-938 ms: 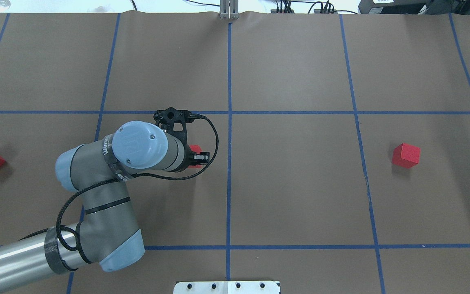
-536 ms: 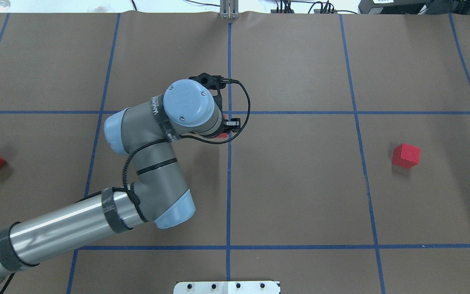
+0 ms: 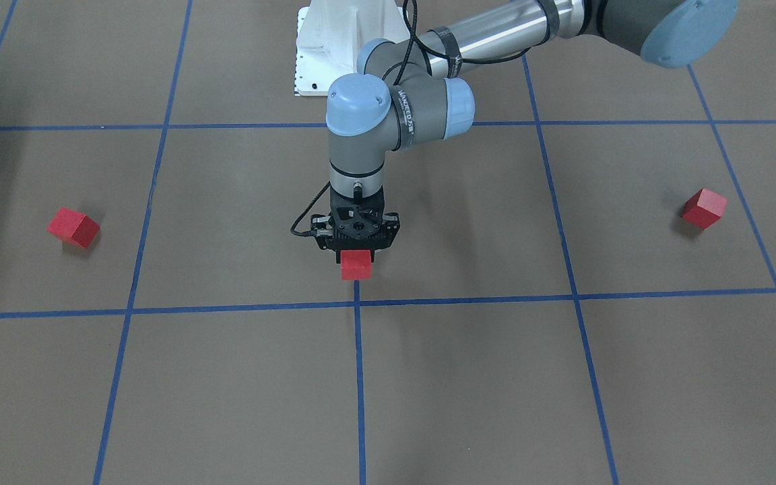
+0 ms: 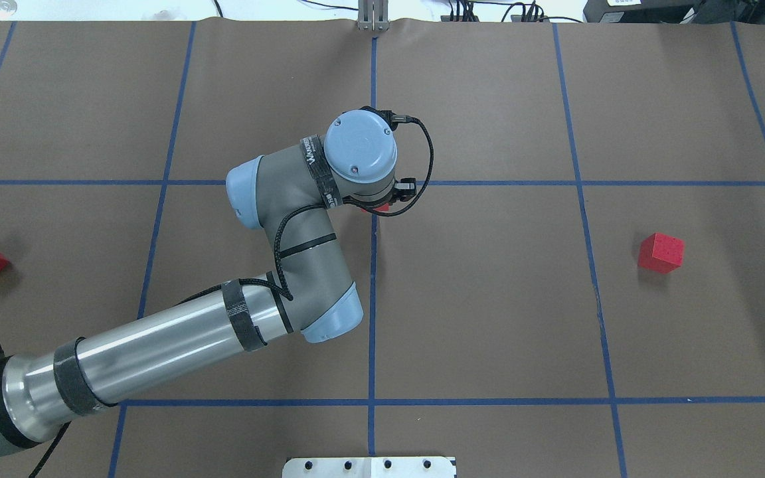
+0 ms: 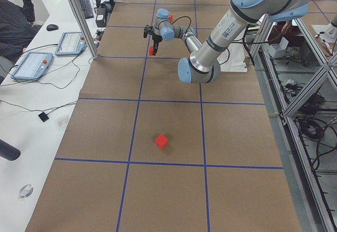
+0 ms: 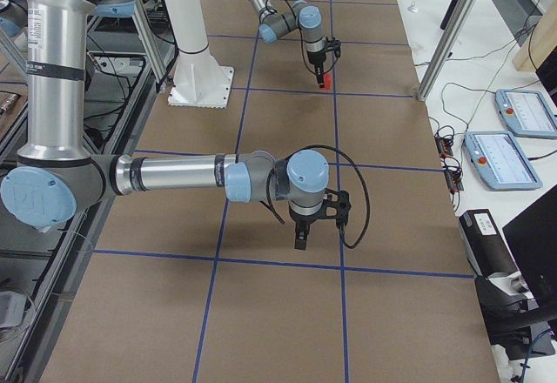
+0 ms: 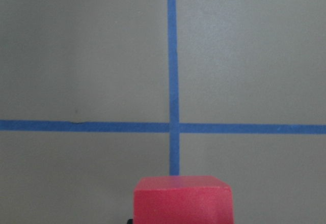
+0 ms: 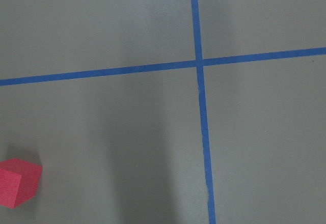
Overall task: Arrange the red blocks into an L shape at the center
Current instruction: 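Carry the red cube to the table center and set it down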
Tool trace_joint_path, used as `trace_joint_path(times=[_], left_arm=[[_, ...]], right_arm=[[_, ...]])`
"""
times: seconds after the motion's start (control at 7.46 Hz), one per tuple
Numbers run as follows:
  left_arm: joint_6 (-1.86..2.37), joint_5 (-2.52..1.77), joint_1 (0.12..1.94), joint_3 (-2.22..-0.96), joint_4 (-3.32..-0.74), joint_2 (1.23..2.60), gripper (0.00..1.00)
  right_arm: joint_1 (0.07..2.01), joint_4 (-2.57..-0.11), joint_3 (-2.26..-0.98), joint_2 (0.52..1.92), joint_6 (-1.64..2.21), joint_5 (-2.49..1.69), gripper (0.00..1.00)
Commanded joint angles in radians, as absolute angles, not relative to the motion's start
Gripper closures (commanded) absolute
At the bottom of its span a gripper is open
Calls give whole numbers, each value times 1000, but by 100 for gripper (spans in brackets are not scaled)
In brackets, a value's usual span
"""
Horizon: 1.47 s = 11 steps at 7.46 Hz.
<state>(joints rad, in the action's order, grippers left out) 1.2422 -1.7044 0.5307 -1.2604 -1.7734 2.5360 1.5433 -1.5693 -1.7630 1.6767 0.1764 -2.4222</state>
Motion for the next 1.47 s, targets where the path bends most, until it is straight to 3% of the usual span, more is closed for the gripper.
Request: trace_joint_path(times=[0.0, 0.54, 0.67, 0.94, 1.07, 1.21, 1.34], left_arm=[[1241, -1704, 528, -1233, -1773, 2540, 100], [1239, -1706, 512, -1227, -1775, 2543, 98], [1238, -1706, 509, -1226, -1773, 2542, 87], [1230, -1706, 506, -1215, -1773, 2542, 85], [1227, -1704, 506, -1213, -1772, 2540, 35], [1227, -1704, 506, -1213, -1769, 2539, 0], [1229, -1704, 508, -1219, -1767, 2540, 0]], right_arm=[[1545, -1569, -1764, 1677, 176, -2422, 1], [1543, -1569, -1763, 1677, 176, -2422, 1], [1545, -1569, -1763, 1677, 176, -2422, 1], [1545, -1569, -1763, 1677, 176, -2422, 1], [1545, -1569, -1764, 1677, 176, -2422, 1], [1543, -1568, -1766, 1677, 178, -2424, 1], [1545, -1568, -1766, 1677, 179, -2422, 1]])
